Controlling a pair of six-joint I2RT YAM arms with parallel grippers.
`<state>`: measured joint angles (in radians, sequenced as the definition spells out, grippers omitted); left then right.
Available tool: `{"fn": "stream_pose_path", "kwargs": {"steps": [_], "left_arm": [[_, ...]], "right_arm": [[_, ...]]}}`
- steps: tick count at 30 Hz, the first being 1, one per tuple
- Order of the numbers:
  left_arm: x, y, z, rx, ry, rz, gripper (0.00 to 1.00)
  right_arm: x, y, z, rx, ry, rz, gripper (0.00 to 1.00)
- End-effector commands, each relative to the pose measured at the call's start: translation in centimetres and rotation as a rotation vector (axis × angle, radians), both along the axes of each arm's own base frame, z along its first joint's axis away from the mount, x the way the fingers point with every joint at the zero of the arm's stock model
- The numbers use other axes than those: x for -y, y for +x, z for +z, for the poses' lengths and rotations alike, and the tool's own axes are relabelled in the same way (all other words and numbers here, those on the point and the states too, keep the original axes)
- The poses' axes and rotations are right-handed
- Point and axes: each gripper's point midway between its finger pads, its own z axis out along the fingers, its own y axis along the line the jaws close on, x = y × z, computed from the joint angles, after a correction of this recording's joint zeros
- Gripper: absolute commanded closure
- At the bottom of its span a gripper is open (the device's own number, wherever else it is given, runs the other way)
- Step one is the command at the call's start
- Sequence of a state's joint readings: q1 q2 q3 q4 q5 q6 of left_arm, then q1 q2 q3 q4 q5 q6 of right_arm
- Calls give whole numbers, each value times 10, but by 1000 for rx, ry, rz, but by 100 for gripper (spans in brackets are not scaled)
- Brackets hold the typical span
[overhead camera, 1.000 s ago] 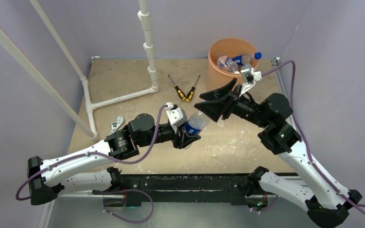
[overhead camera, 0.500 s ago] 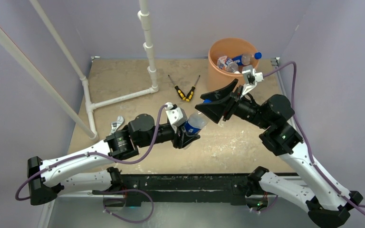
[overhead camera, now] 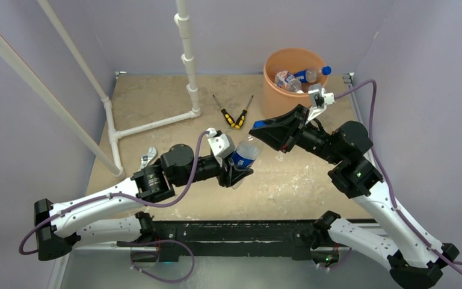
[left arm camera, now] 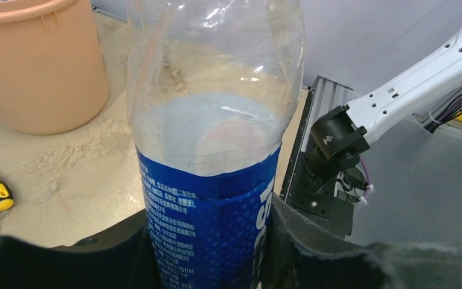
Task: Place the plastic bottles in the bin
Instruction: Place the plastic bottle in the trash bin.
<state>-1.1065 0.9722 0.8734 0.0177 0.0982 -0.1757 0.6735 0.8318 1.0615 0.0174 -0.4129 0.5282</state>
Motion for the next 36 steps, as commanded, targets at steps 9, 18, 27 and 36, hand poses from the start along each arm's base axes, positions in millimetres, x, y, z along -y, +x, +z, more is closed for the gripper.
{"fn": "stream_pose_path", "kwargs": {"steps": [9, 18, 27, 36], "left_arm": [[-55, 36, 31, -30, -141, 351, 1], [-146, 42, 57, -26, -294, 632, 1], [-151, 49, 35, -68, -228, 701, 1], [-141, 52, 16, -102, -203, 703, 1]], "right_arm": [[83, 41, 85, 154, 125, -527, 100], [160, 98, 131, 256, 163, -1109, 100], [187, 159, 120, 408, 47, -1462, 100], [219, 237, 80, 423, 151, -1457, 100]]}}
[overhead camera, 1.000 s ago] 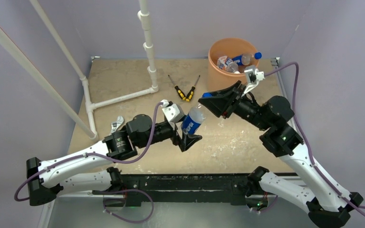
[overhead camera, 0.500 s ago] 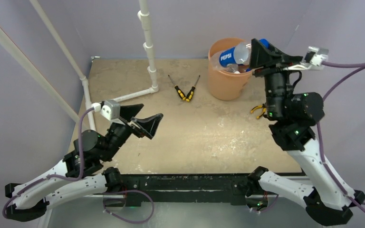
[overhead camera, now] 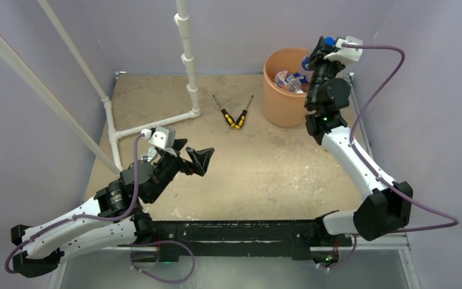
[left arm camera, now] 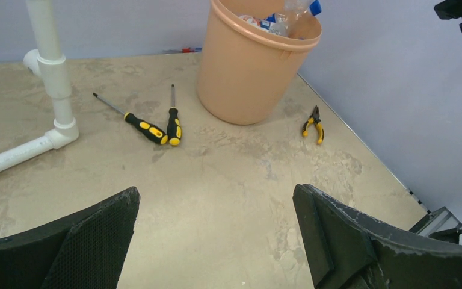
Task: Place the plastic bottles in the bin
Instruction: Place the plastic bottle in the trash bin.
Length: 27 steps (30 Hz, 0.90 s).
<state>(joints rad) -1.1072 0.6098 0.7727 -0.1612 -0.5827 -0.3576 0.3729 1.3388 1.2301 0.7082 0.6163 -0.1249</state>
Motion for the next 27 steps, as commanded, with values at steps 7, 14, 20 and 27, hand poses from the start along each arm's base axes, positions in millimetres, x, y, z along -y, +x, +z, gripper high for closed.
{"fn": "stream_pose_path", "kwargs": {"steps": [7, 14, 20, 27], "left_arm": [[3, 3, -11, -16, -32, 17, 1], [4, 5, -12, -13, -32, 26, 1], [1, 9, -19, -18, -12, 53, 1], [7, 11, -22, -22, -2, 48, 1]], "right_arm": [[31, 29, 0, 207, 237, 162, 100], [40, 58, -33, 153, 254, 142, 100], [49, 67, -35, 154, 127, 39, 100], [33, 87, -69, 97, 112, 113, 100]]}}
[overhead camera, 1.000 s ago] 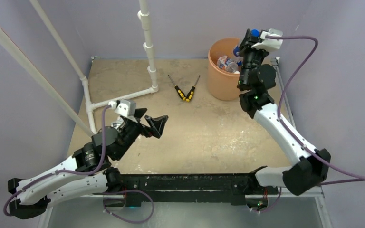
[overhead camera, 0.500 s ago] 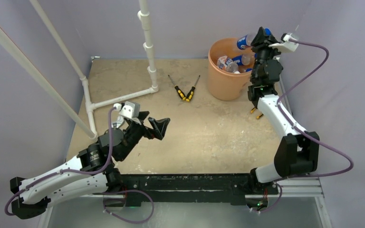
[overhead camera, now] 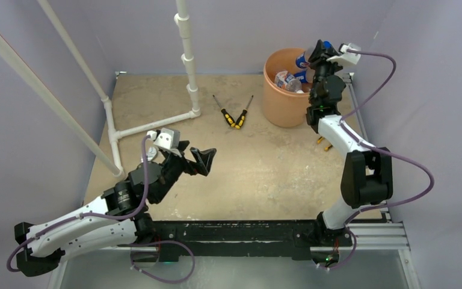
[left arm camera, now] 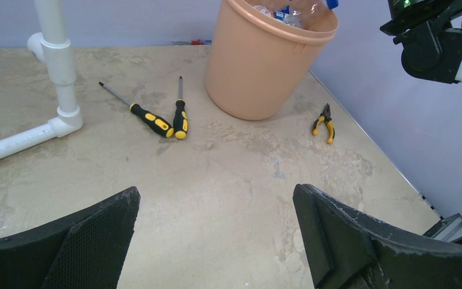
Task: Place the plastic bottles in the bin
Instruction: Place the plastic bottle in the trash bin.
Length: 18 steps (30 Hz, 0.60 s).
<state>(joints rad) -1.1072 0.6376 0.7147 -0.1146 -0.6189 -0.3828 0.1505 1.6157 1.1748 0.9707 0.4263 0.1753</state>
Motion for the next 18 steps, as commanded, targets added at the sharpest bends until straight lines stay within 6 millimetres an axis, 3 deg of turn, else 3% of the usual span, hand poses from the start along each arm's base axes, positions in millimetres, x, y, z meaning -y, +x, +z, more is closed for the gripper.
{"fn": "stream_pose_path", "kwargs": {"steps": [1, 9, 15, 18], "left_arm": [[2, 3, 1, 7, -15, 11, 0], [1, 3, -1, 4, -15, 15, 1], [2, 3, -4, -5, -11, 13, 1], [2, 2, -3, -9, -18, 12, 1]], "right_arm": [[-11, 1, 4, 44, -29, 51, 100], [-22, 7, -36, -28, -22, 116, 99], [-24, 6, -45, -66, -23, 132, 56], [-23, 5, -44, -76, -11, 130, 40]]}}
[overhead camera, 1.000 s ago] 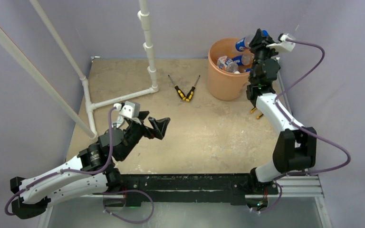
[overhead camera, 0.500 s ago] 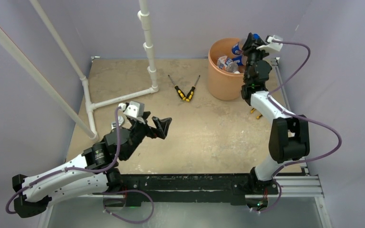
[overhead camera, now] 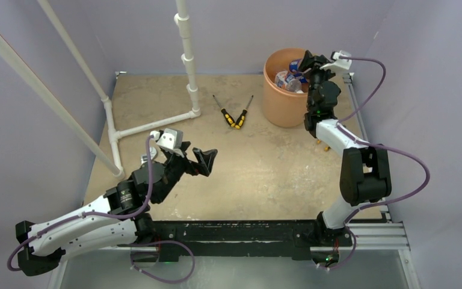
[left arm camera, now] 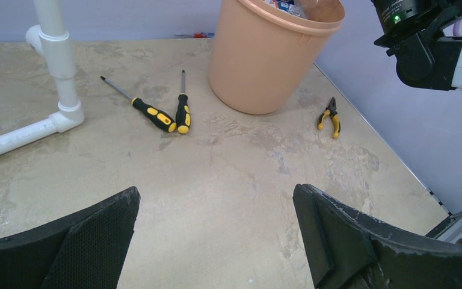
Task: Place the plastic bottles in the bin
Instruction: Place the plastic bottle in the trash bin.
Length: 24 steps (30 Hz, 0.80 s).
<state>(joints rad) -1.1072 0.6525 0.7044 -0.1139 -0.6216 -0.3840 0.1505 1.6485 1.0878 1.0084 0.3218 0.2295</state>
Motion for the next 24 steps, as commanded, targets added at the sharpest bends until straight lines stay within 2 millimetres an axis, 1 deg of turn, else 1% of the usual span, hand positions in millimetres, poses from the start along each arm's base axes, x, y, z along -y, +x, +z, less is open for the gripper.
{"fn": "stream_pose_path", "kwargs": {"steps": [1, 5, 14, 18, 21, 24], "left_arm": [[0, 0, 6, 2, -44, 8, 1], [-2, 0, 4, -3, -46, 11, 1], [-7, -4, 5, -10, -73, 10, 1], [-7, -6, 5, -15, -85, 2, 1], [-8, -8, 6, -16, -96, -5, 1], [-7, -8, 9, -15, -101, -10, 1]], "right_arm": [[-1, -5, 2, -17, 6, 10, 38], [0, -7, 5, -37, 32, 13, 32], [2, -29, 22, -18, 69, 26, 30], [2, -35, 19, -44, 101, 33, 30], [3, -42, 15, -55, 113, 34, 30], [4, -45, 8, -98, 132, 34, 30]]}}
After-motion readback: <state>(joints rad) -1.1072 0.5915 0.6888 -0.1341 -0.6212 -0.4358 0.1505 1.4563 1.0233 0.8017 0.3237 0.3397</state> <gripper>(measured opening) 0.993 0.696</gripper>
